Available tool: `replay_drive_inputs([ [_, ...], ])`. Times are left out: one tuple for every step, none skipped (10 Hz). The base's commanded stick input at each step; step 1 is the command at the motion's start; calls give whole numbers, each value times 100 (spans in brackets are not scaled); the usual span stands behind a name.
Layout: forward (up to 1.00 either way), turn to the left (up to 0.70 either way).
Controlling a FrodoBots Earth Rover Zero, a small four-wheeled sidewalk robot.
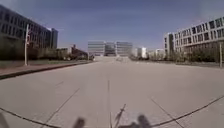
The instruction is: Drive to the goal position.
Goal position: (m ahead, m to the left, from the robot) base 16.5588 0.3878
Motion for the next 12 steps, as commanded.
replay_drive_inputs([
  [70,0],
  [70,0],
  [70,0],
  [70,0],
  [70,0],
  [70,0],
  [70,0],
  [70,0],
  [70,0],
  [70,0],
  [70,0],
  [70,0],
])
